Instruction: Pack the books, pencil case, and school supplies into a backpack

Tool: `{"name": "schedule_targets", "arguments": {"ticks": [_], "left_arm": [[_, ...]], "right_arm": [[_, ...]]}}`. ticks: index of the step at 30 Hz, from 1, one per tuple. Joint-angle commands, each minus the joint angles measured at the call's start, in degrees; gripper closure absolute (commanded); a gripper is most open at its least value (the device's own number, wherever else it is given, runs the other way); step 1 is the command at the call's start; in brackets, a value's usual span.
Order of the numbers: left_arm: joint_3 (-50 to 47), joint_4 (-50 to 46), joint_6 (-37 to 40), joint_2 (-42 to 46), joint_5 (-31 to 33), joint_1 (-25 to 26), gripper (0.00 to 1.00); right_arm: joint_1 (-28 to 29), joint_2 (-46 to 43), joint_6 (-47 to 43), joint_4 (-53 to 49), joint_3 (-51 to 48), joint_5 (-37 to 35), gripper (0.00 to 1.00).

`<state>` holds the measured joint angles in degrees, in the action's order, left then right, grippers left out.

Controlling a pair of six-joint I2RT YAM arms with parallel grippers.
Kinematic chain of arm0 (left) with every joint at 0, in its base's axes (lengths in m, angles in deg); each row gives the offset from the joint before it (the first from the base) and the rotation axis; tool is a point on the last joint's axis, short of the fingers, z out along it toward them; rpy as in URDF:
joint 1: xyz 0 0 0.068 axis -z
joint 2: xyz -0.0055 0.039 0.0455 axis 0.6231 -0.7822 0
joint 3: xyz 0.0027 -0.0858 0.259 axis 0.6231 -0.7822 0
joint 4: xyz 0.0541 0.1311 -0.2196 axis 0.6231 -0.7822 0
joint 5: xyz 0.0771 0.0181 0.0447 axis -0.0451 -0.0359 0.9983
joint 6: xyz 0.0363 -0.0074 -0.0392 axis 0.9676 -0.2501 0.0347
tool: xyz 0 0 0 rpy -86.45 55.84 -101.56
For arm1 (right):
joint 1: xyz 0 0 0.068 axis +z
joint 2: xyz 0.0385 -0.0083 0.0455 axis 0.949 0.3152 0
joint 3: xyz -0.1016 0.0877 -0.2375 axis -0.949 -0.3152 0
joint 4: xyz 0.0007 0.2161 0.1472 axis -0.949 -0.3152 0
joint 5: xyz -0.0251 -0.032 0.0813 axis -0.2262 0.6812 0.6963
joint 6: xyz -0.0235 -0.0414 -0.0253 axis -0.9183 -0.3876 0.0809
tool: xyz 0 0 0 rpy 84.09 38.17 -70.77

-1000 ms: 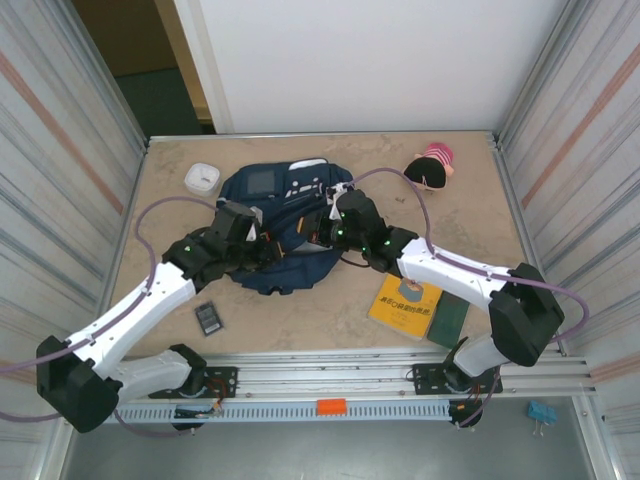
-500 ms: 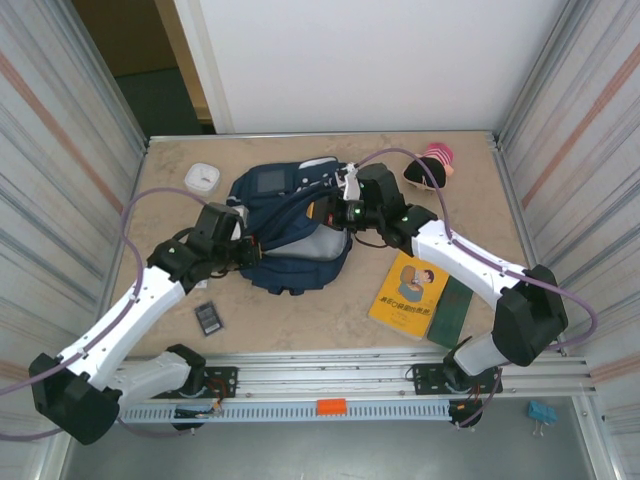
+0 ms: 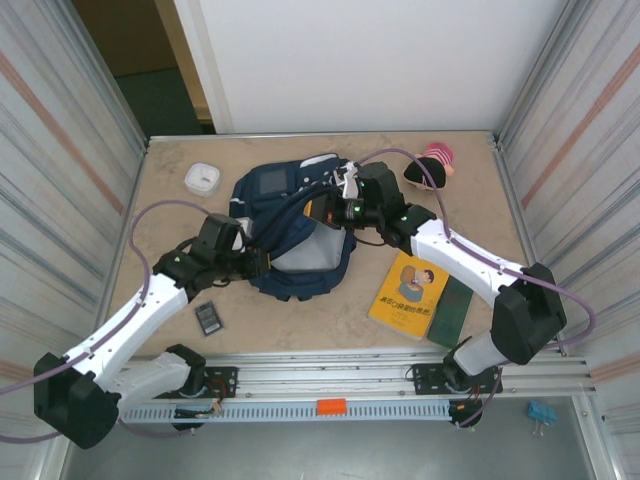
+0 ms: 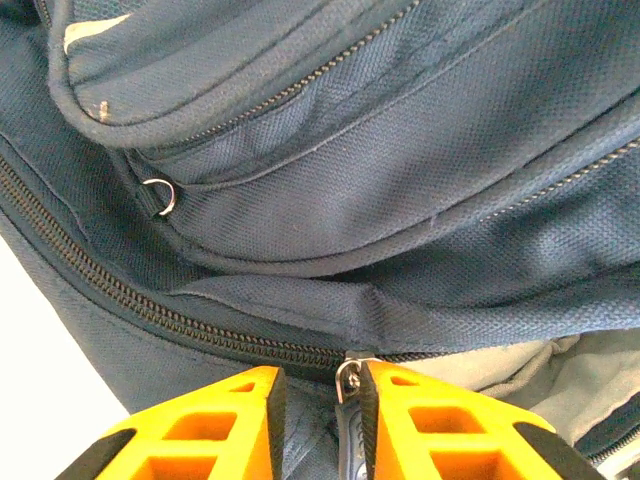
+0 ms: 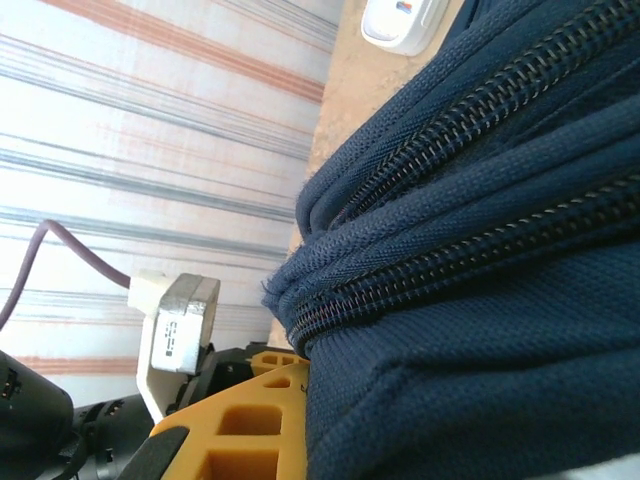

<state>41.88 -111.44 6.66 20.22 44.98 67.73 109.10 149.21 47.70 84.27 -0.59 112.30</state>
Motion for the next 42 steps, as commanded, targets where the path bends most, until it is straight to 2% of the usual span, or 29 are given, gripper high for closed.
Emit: {"name": "schedule_targets", "arguments": {"ticks": [1, 7, 12, 19, 25, 29, 31, 33, 35, 38, 39, 42], "left_arm": [[-1.55, 1.57, -0.62, 1.59, -2.5, -0.28, 0.69], [-4.4, 6.39, -1.91, 3.99, -6.78, 0.1, 0.65], [-6.03, 6.68, -2.87, 4.47, -7.33, 0.59, 0.66], [-5.48, 1.43, -3.14, 4.51, -1.5, 0.6, 0.94], [-6.41, 0.57, -0.47, 5.64, 1.67, 0.54, 1.0], [-6.99, 1.58, 2.95, 5.68, 4.95, -0.21, 1.0], [-6.47, 2.94, 4.08, 5.42, 4.2, -1.3, 1.0], [-6.36, 7.06, 4.65, 5.31, 0.32, -1.77, 1.0], [-6.66, 12.02, 3.34, 5.14, -3.58, -1.68, 1.0], [-7.21, 17.32, 0.11, 4.7, -6.56, -1.49, 1.0], [-7.15, 18.31, -0.64, 4.61, -6.53, -1.18, 1.0], [-7.15, 20.35, -1.82, 4.55, -6.82, -0.22, 1.0]], "right_arm": [[0.43, -0.81, 1.21, 7.44, 2.96, 2.57, 1.0], [0.35, -0.27, 1.77, 7.3, 3.32, 2.33, 1.0], [0.32, 0.15, 2.12, 7.32, 3.53, 2.35, 1.0], [-1.59, -0.07, 0.9, 4.22, 4.59, 3.95, 1.0], [-7.94, 1.27, -4.02, -5.64, 9.58, 10.31, 1.0], [-11.69, 2.75, -4.45, -6.74, 12.48, 19.35, 1.0], [-12.56, 3.53, -5.12, -8.89, 14.51, 22.36, 1.0], [-12.61, 4.15, -6.78, -12.39, 16.42, 22.36, 1.0], [-12.42, 4.28, -5.34, -13.22, 16.01, 19.99, 0.86], [-11.75, 3.22, 4.17, -6.08, 9.31, 14.94, 0.57], [-11.28, 2.65, 8.21, -3.55, 6.4, 12.7, 0.51], [-8.25, 1.08, 15.89, 1.33, -0.13, 6.45, 0.45]]}}
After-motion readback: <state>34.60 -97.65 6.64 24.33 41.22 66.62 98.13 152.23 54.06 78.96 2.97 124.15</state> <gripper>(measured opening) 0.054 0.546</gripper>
